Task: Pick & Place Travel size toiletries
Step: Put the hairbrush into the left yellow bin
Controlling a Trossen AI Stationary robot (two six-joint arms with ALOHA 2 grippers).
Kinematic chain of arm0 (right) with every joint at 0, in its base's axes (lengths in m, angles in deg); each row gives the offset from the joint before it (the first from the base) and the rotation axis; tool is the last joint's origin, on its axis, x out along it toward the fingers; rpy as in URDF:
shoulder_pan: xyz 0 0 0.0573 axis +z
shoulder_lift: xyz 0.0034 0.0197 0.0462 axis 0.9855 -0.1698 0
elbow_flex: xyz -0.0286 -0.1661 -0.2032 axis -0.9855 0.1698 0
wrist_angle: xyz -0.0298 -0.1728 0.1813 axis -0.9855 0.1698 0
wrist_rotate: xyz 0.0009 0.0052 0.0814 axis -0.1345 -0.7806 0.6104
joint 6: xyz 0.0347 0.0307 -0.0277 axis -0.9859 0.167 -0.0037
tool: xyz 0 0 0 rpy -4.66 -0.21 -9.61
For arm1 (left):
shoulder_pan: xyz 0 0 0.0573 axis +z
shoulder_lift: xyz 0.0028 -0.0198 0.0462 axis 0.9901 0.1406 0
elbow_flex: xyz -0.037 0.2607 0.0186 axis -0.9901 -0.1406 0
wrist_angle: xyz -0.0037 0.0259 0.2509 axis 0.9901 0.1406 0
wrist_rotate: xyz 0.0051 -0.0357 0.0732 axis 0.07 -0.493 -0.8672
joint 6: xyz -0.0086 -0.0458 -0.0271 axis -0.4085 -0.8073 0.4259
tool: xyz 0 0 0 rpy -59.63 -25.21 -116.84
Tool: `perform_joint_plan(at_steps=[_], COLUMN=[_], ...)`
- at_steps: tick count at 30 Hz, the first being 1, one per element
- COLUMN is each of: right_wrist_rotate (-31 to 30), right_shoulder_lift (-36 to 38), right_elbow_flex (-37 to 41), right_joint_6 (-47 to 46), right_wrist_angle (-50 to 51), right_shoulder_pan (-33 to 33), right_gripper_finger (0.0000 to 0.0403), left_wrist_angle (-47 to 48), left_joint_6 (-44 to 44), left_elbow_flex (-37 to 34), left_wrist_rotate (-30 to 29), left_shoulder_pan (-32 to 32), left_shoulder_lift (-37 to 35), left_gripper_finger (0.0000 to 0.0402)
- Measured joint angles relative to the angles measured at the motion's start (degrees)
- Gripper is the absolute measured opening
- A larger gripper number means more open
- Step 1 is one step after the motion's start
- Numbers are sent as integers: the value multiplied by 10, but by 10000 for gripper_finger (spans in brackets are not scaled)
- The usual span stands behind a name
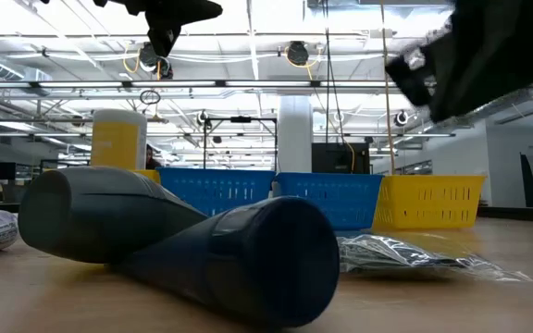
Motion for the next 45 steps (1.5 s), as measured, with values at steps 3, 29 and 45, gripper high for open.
perform_joint_plan(at_steps=[3, 29, 45], right_wrist_rotate=[25, -7, -1], right_shoulder_lift=[-33, -121, -124], right_elbow_flex=[0, 24, 29], right_joint_6=[-29, -78, -68], right_wrist_angle=[-6, -40, -67], right_shoulder_pan=[-4, -12, -21], right_gripper_finger=[76, 186, 164], left_wrist_angle=[0, 2, 6], left_joint_6=[0, -1, -1], left_elbow_flex=[0, 0, 0], left_wrist_rotate=[0, 0, 0], left_shoulder_pan=[0, 0, 0], left_shoulder_lift=[0, 0, 0], left_gripper_finger=[120, 120, 120])
